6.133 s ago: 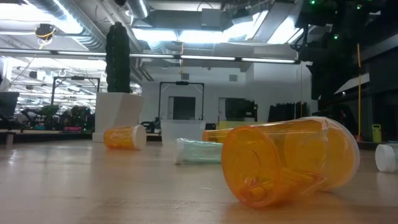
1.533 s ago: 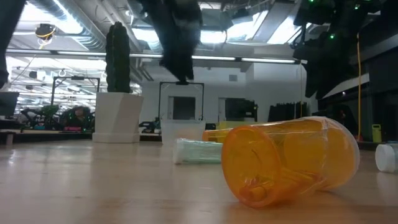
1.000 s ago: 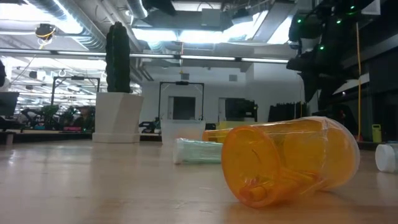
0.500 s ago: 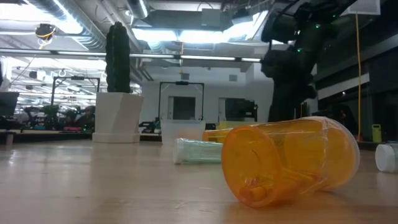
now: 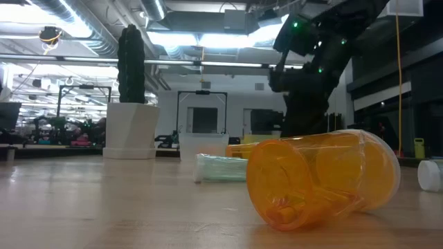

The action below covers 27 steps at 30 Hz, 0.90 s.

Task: Pick and place medicine bottles into bin by pill shape (circle, oval)
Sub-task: Put the left yellow pill bottle into the yellow bin

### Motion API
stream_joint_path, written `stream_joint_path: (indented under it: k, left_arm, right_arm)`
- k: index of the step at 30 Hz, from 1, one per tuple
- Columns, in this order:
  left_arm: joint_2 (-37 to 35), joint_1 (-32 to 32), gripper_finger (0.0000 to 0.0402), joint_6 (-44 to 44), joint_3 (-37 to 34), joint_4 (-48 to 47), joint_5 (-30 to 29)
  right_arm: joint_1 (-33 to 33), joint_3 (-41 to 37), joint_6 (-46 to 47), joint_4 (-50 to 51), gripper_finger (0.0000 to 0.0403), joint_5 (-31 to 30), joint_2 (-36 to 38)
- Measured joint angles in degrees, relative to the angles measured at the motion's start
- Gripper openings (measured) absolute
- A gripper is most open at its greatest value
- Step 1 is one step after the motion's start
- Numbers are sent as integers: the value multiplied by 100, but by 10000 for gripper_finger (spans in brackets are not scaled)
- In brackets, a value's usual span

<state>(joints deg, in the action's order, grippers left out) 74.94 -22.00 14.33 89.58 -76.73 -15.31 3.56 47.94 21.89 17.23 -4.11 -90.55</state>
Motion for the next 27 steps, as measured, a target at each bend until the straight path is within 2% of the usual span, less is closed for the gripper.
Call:
stream_joint_path:
  k: [9,19,22,27]
  left_arm:
    - [-554,-793,236,798,0,8,-1131]
    - [-658,-1373,236,1055,-91,13,-1765]
    - [-654,-1457,236,1254,-312,9,-1866]
    - [-654,-1548,236,1544,-710,11,-2012]
  right_arm:
    - [-145,0,-139,-54,209,10,-430]
    - [-250,0,-140,-288,205,-128,-781]
    - [-261,2,-114,-290,186,-305,-803]
    - [-254,2,-116,-291,127,-374,-805]
